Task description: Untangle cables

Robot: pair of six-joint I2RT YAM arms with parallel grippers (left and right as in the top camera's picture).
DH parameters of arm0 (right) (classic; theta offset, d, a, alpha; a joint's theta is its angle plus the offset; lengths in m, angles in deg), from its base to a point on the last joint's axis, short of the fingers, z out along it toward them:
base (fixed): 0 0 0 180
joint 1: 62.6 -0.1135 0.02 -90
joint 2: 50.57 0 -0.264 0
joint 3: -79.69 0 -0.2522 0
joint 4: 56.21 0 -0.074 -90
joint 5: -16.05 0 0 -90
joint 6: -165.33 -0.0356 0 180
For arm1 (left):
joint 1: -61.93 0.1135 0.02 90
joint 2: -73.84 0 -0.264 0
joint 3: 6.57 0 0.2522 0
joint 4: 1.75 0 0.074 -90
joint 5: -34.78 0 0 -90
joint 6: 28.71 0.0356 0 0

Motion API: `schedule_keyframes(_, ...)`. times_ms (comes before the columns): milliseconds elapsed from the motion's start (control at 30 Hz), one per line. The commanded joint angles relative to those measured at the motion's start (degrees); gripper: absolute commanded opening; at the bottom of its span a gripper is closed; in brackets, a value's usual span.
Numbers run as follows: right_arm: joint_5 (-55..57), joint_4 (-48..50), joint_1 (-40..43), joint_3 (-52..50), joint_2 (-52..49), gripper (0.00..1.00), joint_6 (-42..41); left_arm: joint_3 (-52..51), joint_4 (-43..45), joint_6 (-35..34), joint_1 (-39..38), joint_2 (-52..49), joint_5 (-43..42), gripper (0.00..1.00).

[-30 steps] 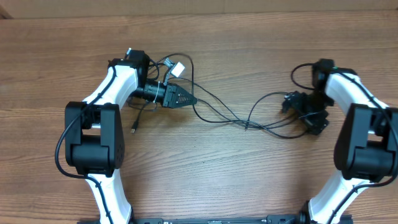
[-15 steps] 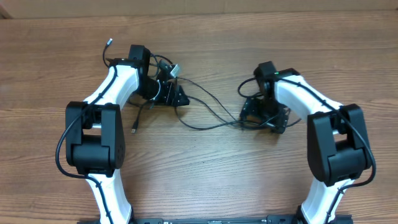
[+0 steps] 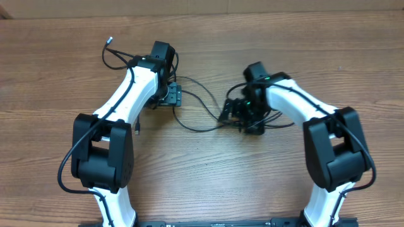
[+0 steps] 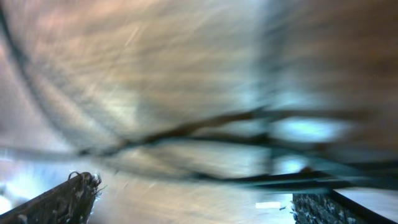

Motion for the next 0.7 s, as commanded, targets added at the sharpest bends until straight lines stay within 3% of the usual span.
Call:
schedule_keyframes(0, -2.03, 0.76, -4.55, -2.67, -4.66, 1.00, 1.03, 0.98, -0.35, -4.28, 1.70, 1.18, 5.90, 0.88)
schedule_keyframes(67, -3.08, 0.76, -6.75, -2.43, -4.63, 1.00, 0.90, 0.98, -0.63, -6.58, 3.15, 1.18, 5.81, 0.92)
schedule_keyframes(133, -2.80, -0.31, -7.48, -1.09, -4.35, 0.90, 1.14, 0.98, -0.72, -6.95, 4.22, 1.18, 4.61, 0.93)
schedule_keyframes(200, -2.82, -2.27, -6.88, 1.03, -3.58, 0.86, 1.84, 0.98, -0.68, -6.97, 4.74, 1.18, 3.28, 0.93)
schedule_keyframes(333, -2.82, -7.52, -3.39, 6.62, -0.96, 0.90, 6.34, 0.98, -0.31, -6.93, 4.83, 1.18, 2.97, 1.00)
schedule_keyframes(367, -2.56, -8.33, -2.21, 7.87, -0.72, 1.00, 7.58, 0.98, -0.24, -6.95, 4.79, 1.18, 2.97, 1.00)
schedule_keyframes(500, 4.44, -6.58, 1.86, 8.33, -0.72, 1.00, 6.84, 0.98, -0.24, -6.95, 4.79, 1.18, 2.95, 1.00)
schedule_keyframes(667, 4.74, 0.04, 6.21, 8.17, -0.74, 1.00, 6.67, 0.98, -0.11, -6.95, 4.79, 1.14, 2.80, 1.00)
